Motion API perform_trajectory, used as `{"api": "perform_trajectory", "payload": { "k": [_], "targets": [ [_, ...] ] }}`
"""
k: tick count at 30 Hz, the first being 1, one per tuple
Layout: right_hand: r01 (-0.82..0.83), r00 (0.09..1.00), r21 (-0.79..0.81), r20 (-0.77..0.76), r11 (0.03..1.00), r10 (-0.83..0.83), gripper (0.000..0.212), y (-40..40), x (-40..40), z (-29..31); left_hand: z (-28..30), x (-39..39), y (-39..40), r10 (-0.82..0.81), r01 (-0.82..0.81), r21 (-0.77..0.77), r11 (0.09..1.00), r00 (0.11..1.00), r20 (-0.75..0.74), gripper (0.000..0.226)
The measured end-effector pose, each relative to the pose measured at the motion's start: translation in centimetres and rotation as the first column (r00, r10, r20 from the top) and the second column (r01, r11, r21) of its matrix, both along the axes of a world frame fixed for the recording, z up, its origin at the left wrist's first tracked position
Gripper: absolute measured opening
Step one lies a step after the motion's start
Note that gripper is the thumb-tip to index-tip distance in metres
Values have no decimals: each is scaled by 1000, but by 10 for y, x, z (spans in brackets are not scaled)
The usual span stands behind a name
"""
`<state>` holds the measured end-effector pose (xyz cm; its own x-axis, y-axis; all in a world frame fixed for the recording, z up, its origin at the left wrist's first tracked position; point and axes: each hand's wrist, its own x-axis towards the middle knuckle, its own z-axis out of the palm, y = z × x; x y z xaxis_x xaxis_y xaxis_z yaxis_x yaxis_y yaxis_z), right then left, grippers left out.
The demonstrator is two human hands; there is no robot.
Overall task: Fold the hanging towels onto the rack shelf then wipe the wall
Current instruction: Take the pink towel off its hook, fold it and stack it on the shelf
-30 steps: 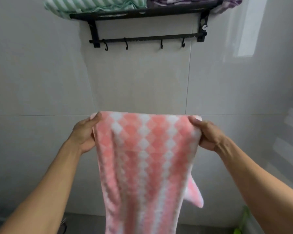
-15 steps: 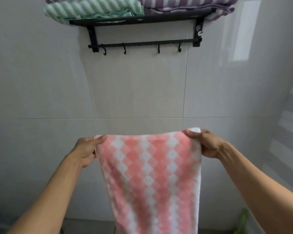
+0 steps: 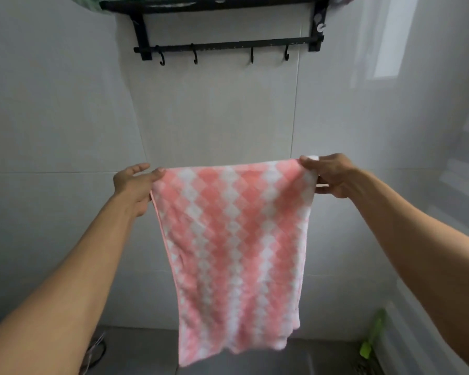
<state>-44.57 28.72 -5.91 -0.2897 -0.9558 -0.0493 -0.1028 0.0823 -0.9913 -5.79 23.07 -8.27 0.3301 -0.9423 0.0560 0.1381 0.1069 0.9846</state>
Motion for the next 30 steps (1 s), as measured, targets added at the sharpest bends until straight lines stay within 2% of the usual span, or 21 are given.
{"api": "perform_trajectory", "payload": {
  "k": [3,6,8,10,12,14,17,19,21,24,26,30],
  "targets": [
    [0,1000,-40,4,999,0,36,-3,1,7,7,2,0,-10,8,-29,1000,998,-60,47],
    [-16,999,-64,34,998,18,37,-3,1,14,12,5,2,-73,63,-94,994,991,-113,52],
    [-17,1000,-46,-2,999,17,33,-1,1,12,10,3,3,-118,118,-48,992,993,-16,59],
    [54,998,-53,-5,997,-55,27,-3,1,8,10,3,2,-79,79,9,997,995,54,61],
    [130,990,-99,62,987,-124,36,-5,2,7,14,5,0,12,-12,0,1000,1000,-28,54],
    [145,985,-127,117,981,-130,44,-6,2,9,17,3,2,-7,6,-19,1000,999,-36,53],
    [135,988,-131,88,982,-124,34,-6,2,11,7,-3,8,-179,176,48,983,981,72,54],
    [131,990,-125,65,983,-123,20,-6,1,11,7,-2,6,-114,114,1,993,993,-11,51],
    [115,992,-119,60,986,-108,16,-7,-2,10,10,-2,4,-136,129,-65,990,983,-120,49],
    [55,998,-94,16,994,-53,12,-9,-4,12,3,-9,7,-269,269,6,963,963,-19,45],
    [35,999,-63,-13,997,-36,9,-10,-7,9,-3,-13,7,-224,224,46,974,975,-13,34],
    [102,993,-63,-58,993,-106,10,-11,-13,8,-3,-11,2,-154,155,60,986,988,-31,23]
  ]
}}
